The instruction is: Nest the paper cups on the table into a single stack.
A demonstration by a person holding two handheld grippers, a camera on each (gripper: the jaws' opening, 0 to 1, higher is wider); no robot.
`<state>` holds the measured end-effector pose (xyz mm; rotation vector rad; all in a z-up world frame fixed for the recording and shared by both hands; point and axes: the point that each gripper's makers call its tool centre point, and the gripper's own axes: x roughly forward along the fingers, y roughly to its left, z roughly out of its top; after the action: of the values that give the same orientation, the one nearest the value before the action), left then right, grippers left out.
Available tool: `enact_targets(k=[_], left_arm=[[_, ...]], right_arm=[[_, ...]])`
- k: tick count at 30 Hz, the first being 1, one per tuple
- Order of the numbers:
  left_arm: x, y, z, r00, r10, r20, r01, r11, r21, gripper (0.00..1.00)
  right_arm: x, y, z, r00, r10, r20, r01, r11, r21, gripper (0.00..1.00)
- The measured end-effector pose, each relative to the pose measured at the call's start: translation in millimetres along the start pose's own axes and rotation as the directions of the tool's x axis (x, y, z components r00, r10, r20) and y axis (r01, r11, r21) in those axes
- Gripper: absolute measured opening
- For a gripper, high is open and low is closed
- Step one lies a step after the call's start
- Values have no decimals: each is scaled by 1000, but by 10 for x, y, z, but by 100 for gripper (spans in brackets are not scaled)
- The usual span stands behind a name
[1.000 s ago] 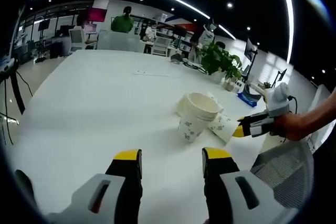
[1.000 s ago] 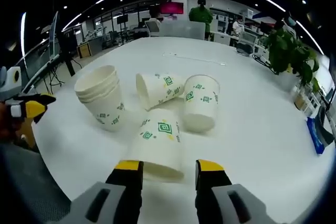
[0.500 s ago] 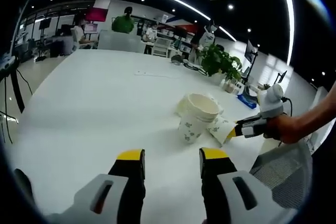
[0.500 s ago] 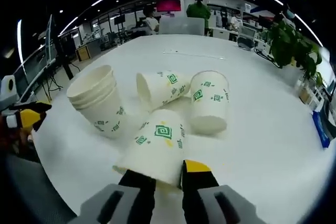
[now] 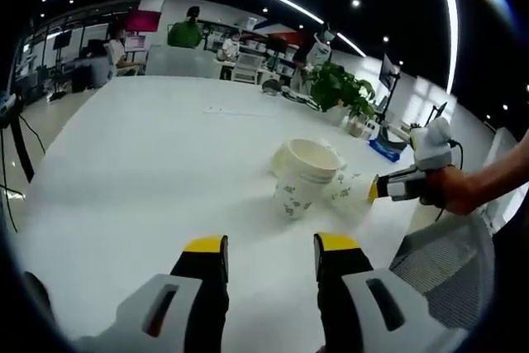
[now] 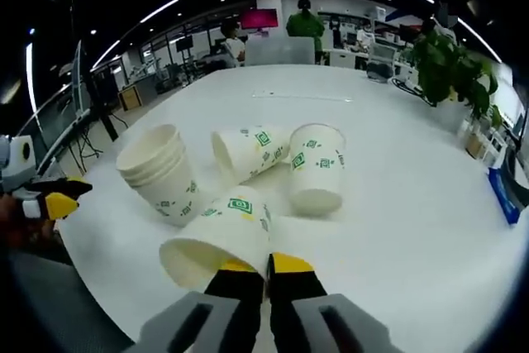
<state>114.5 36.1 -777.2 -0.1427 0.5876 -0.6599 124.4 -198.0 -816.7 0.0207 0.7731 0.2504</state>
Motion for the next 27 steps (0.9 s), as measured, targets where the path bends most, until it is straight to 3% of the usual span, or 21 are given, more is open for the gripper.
enact_targets(k=[13, 21, 27], left_arm=[[11, -8, 1, 1000, 3, -4, -3, 999, 50, 43], [18, -40, -33, 1000, -5, -19, 6, 998, 63, 43], [41, -69, -50, 1000, -9, -27, 11, 998, 67, 43]], right_arm=[[-142, 33, -64, 1000, -5, -18, 5, 1000, 12, 0], [-232, -5, 27, 999, 12, -33, -12, 1000, -10, 0], [-339, -9, 231, 999, 37, -10, -37, 999, -36, 0]])
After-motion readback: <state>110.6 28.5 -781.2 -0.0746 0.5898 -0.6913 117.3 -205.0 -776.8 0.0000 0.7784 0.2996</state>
